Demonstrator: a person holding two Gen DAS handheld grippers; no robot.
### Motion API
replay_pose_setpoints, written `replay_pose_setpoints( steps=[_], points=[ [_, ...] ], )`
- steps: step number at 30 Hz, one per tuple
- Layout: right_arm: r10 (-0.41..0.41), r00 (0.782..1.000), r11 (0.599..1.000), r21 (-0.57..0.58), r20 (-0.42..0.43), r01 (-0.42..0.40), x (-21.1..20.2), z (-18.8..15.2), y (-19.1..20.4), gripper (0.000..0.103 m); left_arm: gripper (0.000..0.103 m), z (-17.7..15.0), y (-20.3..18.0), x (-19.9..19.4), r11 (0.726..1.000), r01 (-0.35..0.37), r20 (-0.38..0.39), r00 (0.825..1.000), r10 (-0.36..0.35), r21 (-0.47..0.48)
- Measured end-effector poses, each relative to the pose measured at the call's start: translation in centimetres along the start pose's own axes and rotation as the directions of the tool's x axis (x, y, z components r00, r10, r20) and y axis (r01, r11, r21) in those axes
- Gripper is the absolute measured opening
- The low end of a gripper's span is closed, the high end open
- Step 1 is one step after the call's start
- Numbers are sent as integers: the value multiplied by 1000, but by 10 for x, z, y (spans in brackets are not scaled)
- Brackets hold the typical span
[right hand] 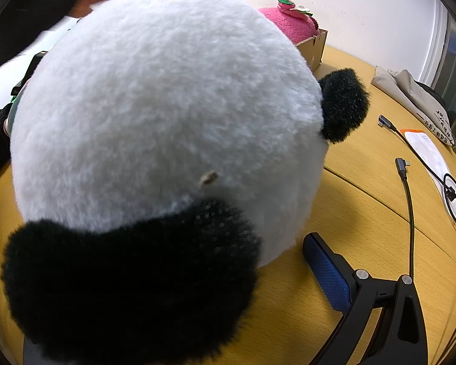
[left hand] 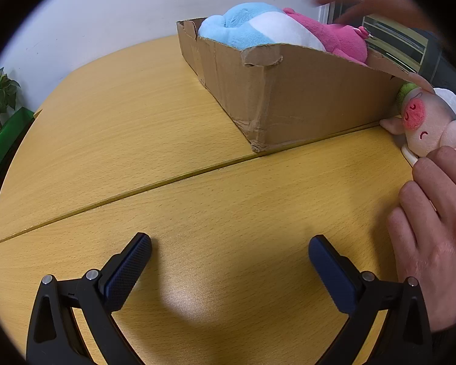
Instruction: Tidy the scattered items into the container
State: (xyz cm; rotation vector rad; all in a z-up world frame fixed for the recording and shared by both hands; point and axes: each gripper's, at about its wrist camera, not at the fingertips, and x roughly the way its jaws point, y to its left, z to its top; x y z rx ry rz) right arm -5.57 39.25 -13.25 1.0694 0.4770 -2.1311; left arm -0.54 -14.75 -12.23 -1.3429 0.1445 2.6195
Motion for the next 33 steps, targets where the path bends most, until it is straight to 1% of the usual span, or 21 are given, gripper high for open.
replay_pose_setpoints(
  steps=[20, 33],
  points=[
    [0, 1000, 1000, 0, 0, 0, 2, 0, -1, 103, 103, -3, -6, -7, 1000, 0, -2, 1000, 0, -2],
    [0, 1000, 1000, 0, 0, 0, 1, 0, -1, 103, 103, 5, -3, -12, 1000, 1, -5, 1000, -1, -3]
  ],
)
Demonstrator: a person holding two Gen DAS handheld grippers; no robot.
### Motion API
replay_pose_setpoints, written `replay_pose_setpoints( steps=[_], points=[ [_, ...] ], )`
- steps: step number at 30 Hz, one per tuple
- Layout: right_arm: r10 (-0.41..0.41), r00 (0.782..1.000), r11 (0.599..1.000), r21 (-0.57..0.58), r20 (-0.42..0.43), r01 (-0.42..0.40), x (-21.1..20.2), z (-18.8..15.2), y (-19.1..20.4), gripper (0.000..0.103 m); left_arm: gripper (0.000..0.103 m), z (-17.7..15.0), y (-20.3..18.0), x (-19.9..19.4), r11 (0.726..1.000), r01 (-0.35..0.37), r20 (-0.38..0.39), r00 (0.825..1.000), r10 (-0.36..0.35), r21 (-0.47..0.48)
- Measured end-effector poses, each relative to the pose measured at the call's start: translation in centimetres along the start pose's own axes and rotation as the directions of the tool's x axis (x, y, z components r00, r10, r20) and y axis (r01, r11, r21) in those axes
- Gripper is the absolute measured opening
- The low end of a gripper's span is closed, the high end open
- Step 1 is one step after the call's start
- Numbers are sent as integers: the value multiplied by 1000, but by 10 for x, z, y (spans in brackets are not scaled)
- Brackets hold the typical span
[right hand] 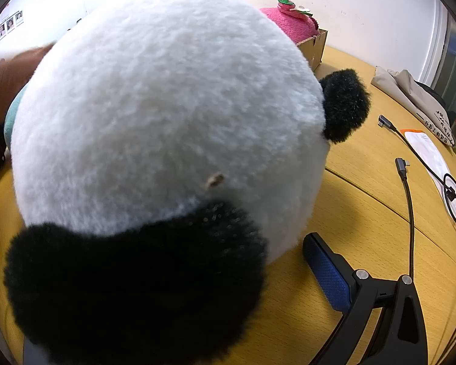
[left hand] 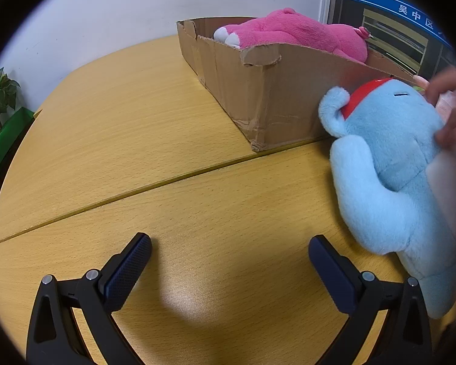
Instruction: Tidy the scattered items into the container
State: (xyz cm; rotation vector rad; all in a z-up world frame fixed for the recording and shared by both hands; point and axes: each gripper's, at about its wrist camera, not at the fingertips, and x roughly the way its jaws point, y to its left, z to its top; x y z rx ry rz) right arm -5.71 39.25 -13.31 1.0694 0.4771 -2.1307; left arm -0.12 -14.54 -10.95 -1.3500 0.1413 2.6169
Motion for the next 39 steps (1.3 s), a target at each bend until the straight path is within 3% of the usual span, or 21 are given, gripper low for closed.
replay_pose_setpoints(
  steps=[39],
  points=[
    [1, 1000, 1000, -1, 0, -1, 5, 0, -3, 103, 103, -11, 6, -6, 1000, -7, 0, 1000, 7, -11]
  ],
)
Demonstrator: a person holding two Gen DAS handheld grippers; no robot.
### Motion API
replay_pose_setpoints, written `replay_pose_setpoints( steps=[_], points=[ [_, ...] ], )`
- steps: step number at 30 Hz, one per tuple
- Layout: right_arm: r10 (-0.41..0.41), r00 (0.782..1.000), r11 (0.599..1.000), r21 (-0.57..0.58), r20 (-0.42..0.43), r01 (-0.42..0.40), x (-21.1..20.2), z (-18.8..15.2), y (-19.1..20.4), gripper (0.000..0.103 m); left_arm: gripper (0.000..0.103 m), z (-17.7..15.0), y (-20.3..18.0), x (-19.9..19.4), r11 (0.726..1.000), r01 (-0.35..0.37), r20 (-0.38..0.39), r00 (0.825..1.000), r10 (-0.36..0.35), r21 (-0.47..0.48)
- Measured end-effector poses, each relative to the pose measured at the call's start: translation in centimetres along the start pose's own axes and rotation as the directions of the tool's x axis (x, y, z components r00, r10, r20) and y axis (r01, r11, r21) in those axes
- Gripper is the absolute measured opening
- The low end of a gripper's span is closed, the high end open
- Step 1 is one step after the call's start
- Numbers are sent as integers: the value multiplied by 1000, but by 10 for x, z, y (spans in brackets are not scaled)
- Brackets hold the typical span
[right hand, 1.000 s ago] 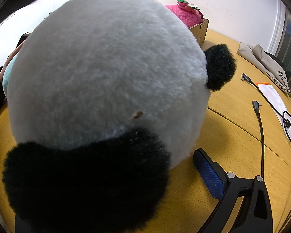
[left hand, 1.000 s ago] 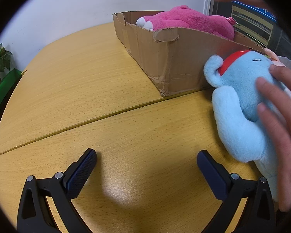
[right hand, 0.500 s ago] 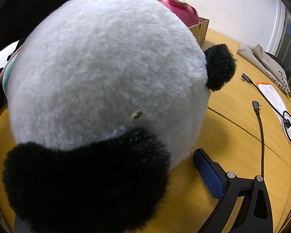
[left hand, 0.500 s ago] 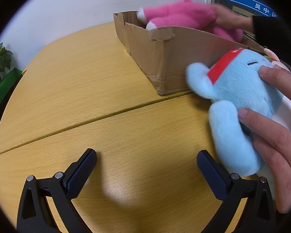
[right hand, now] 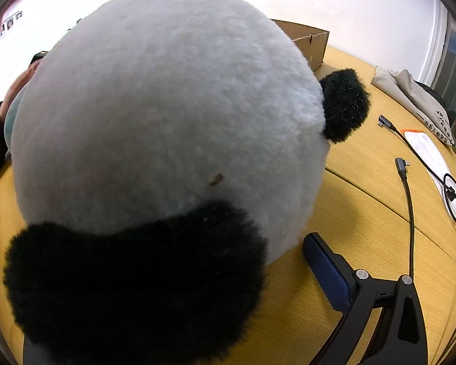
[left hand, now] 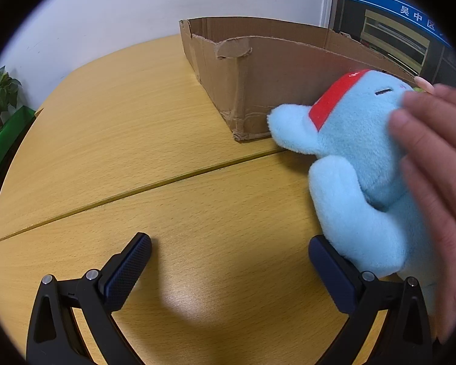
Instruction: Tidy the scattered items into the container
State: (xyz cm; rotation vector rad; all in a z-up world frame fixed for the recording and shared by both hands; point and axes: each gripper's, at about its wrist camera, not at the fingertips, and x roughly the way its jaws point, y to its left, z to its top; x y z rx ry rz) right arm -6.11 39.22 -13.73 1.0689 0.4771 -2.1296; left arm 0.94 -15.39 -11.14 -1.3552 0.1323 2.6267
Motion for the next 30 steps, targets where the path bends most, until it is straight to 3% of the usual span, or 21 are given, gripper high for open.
replay_pose_setpoints(
  steps=[30],
  points=[
    [2, 1000, 1000, 0, -2, -2, 4, 0, -2, 103, 103, -3, -2, -4, 1000, -3, -2, 1000, 3, -6]
  ],
)
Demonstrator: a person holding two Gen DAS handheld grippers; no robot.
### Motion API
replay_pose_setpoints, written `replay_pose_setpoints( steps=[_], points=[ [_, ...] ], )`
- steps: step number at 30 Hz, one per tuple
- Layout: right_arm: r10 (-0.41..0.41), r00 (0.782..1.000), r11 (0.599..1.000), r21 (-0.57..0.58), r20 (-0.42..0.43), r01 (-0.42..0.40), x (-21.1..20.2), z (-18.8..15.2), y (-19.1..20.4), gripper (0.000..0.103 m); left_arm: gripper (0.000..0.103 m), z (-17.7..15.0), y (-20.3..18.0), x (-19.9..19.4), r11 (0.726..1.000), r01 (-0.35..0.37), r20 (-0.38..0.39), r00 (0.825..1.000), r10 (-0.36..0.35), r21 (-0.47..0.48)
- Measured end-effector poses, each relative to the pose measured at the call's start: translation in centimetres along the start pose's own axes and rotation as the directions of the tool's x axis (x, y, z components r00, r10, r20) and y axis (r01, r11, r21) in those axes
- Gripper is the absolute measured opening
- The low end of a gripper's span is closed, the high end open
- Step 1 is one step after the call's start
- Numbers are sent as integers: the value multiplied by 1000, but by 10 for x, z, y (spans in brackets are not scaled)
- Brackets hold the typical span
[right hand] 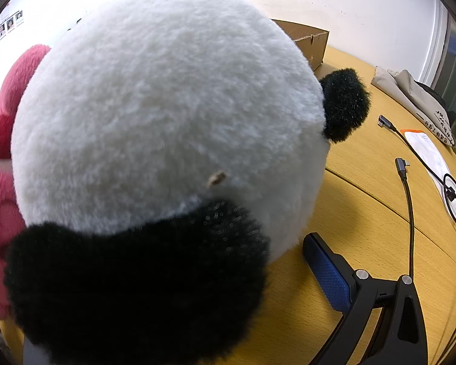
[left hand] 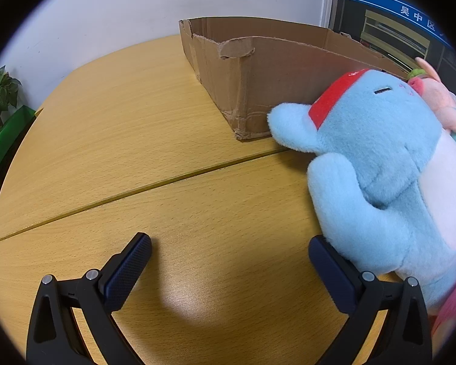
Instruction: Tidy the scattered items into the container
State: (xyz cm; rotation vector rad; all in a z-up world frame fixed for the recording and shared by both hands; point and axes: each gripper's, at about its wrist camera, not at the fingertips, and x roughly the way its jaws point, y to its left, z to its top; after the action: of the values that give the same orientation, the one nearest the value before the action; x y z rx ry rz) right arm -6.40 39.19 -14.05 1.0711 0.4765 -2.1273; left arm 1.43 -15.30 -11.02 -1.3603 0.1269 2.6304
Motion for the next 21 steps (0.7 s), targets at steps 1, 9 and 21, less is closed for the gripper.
replay_pose_setpoints(
  steps=[1, 9, 21],
  points=[
    [0, 1000, 1000, 0, 0, 0, 0, 0, 0, 103, 103, 0, 0, 0, 1000, -3, 0, 1000, 3, -2],
    [0, 1000, 1000, 0, 0, 0, 0, 0, 0, 103, 103, 6, 0, 5, 999, -24, -1, 1000, 24, -32],
    [0, 1000, 1000, 1, -1, 0, 1, 0, -1, 103, 102, -5, 6, -15, 980, -55, 16, 998, 59, -192]
  ],
)
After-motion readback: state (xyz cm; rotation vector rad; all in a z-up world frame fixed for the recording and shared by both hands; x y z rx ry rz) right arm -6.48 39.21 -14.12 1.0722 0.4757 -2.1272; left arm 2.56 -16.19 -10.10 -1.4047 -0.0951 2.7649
